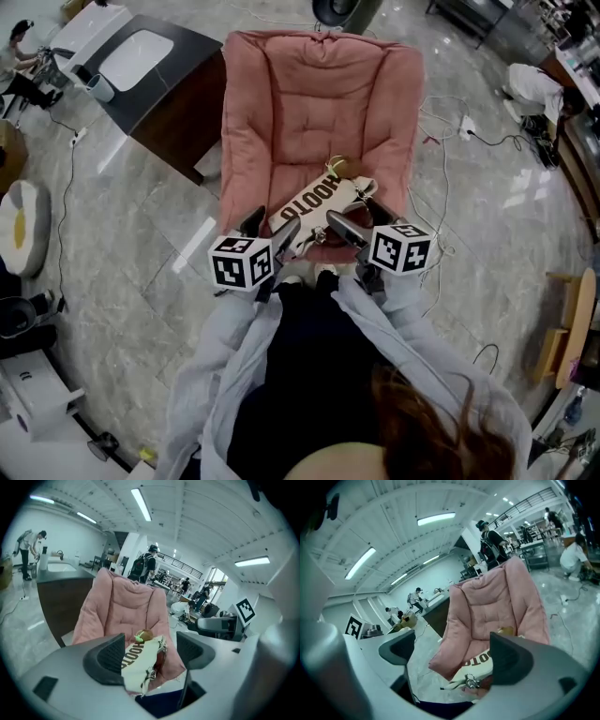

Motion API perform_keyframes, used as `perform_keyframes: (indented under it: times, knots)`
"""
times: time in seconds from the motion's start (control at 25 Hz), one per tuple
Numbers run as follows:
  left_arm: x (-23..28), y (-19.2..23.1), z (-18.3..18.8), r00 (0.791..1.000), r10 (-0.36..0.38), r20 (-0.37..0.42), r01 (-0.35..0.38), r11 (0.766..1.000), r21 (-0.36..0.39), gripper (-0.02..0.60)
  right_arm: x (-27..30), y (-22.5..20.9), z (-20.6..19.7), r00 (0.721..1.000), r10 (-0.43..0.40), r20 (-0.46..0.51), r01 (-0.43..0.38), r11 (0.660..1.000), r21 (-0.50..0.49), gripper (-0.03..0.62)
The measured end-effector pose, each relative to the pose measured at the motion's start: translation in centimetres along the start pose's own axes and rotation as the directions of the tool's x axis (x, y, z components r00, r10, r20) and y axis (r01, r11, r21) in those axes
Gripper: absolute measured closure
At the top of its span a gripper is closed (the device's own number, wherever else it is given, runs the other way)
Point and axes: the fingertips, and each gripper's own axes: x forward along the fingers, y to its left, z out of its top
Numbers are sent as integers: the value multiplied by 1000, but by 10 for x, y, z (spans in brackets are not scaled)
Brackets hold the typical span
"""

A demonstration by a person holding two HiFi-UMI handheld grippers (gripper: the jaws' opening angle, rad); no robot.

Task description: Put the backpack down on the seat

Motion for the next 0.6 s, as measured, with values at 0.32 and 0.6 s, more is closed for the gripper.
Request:
perform_keyframes:
  times: [0.32,0.6]
  knots:
    - [-40,-12,82,970,-16,242,-13,993,118,226,-22,47,57,985,90,147,-73,990,-117,125]
    - [-65,-2,112,913,55,404,-110,987,116,510,-38,58,71,970,112,216,-68,977,-203,350]
